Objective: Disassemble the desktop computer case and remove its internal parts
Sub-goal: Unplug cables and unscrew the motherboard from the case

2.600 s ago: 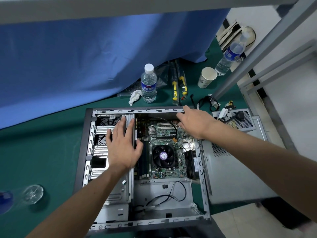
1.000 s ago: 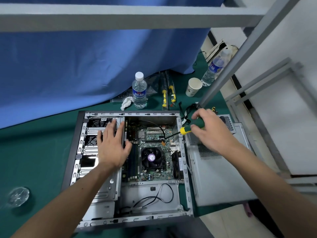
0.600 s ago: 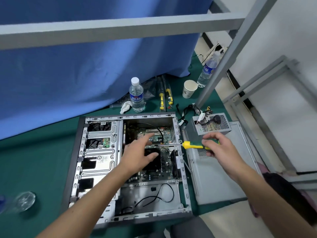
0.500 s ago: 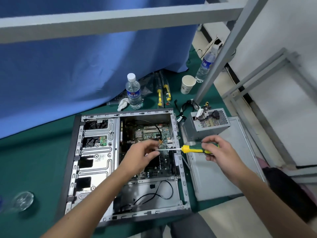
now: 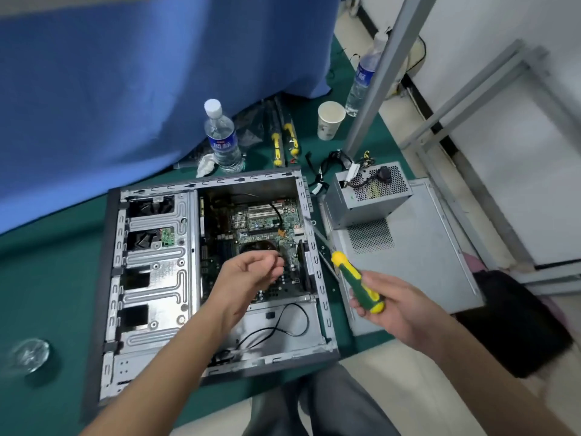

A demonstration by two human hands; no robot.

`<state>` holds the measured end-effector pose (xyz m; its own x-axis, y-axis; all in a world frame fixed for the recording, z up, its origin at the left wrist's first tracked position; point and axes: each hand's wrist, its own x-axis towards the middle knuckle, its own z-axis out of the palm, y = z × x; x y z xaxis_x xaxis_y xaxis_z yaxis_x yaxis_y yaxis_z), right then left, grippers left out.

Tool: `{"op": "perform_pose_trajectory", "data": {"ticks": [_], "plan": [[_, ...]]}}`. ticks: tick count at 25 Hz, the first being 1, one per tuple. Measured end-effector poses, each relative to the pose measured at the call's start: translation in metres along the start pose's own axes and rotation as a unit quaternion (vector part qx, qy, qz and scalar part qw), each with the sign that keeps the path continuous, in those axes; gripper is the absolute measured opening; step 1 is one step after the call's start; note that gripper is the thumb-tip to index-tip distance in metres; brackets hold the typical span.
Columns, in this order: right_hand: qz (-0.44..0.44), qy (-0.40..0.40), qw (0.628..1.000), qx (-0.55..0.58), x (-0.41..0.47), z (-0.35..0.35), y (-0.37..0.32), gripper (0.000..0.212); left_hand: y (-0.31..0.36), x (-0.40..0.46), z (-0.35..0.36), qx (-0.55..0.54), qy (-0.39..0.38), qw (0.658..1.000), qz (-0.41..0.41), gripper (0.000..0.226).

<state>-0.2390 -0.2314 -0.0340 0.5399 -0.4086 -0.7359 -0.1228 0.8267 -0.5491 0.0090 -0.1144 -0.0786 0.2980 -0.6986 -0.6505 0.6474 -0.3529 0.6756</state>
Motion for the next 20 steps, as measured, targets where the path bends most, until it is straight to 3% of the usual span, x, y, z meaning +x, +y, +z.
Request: {"op": "perform_pose_trajectory", "data": {"ticks": [3, 8, 10, 13, 17, 20], "plan": [[0.028, -0.081, 0.996, -0.016, -0.004, 0.014, 0.008, 0.040, -0.011, -0.009, 0.019, -0.012, -0.025, 0.999, -0.034, 0.028], [-0.097, 0.024, 0.970, -0.220, 0.005, 0.047, 0.012, 0.015, -0.028, -0.022, 0.045, -0.046, -0.027, 0.998, -0.033, 0.034], [-0.144, 0.041, 0.960, -0.235, 0.006, 0.054, 0.017, 0.014, -0.035, -0.026, 0.052, -0.034, -0.024, 0.999, -0.012, 0.035], [-0.162, 0.058, 0.948, -0.267, 0.005, 0.056, 0.024, 0.011, -0.041, -0.031, 0.057, 0.026, -0.012, 0.999, 0.025, 0.039], [-0.165, 0.089, 0.933, -0.308, 0.007, 0.050, 0.034, 0.009, -0.044, -0.039, 0.062, 0.068, -0.023, 0.997, 0.041, 0.022], [-0.148, 0.087, 0.934, -0.313, 0.007, 0.047, 0.037, 0.010, -0.045, -0.042, 0.065, 0.117, -0.021, 0.992, 0.044, 0.022]]}}
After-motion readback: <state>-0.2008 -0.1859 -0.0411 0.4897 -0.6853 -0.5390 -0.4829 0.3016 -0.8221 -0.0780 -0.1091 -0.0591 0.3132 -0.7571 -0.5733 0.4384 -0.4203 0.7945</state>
